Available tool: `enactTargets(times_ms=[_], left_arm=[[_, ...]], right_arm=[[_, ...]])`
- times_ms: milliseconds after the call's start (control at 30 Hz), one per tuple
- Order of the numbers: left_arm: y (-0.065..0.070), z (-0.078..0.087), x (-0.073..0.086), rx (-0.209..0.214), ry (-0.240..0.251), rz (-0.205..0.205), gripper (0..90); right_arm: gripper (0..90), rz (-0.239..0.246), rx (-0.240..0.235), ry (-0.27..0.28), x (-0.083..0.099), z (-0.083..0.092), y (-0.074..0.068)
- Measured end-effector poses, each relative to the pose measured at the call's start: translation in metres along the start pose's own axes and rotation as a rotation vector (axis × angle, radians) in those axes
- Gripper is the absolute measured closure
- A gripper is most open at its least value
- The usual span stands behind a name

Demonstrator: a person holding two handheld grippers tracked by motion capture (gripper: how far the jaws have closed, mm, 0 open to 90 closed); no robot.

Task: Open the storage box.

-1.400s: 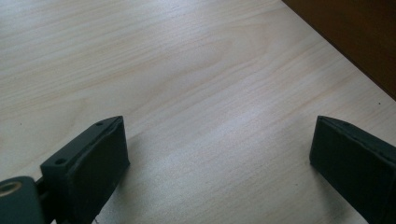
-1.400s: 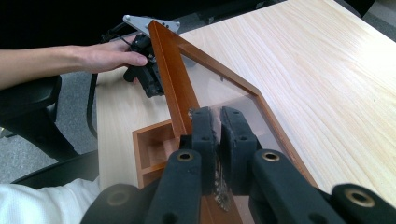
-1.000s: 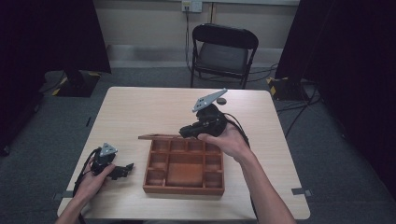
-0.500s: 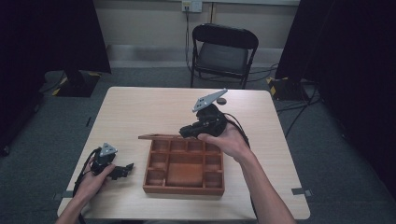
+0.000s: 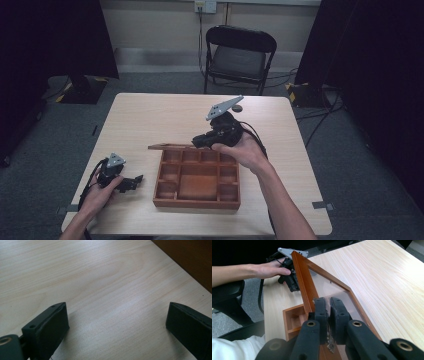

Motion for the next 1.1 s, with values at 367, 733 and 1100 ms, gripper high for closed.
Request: enactTargets(times_ms=[367, 733, 1100], left_arm=[[0.0000, 0.0000, 0.0000, 0.000, 0.000, 0.000, 3.7], [-0.0001, 0.0000, 0.0000, 0.000, 0.000, -0.001, 3.7], [-0.0002, -0.0001, 0.0000, 0.002, 0.000, 0.000, 3.6]], right_arm=[[84.7, 0.000, 0.000, 0.000, -0.0004, -0.0001, 0.0003], [84.7, 0.000, -0.002, -0.001, -0.0004, -0.0001, 0.0004], [84.7, 0.004, -0.002, -0.001, -0.0002, -0.0002, 0.0004]])
Point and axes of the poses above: each handheld gripper's, and its own axes: z roughly backward along the jaws, x roughly out of its underside, y roughly to its right, the point moved 5 cm from there along -z, roughly forward along the jaws, and after that the axes turned 12 degrees about x, right-handed, at the moved point
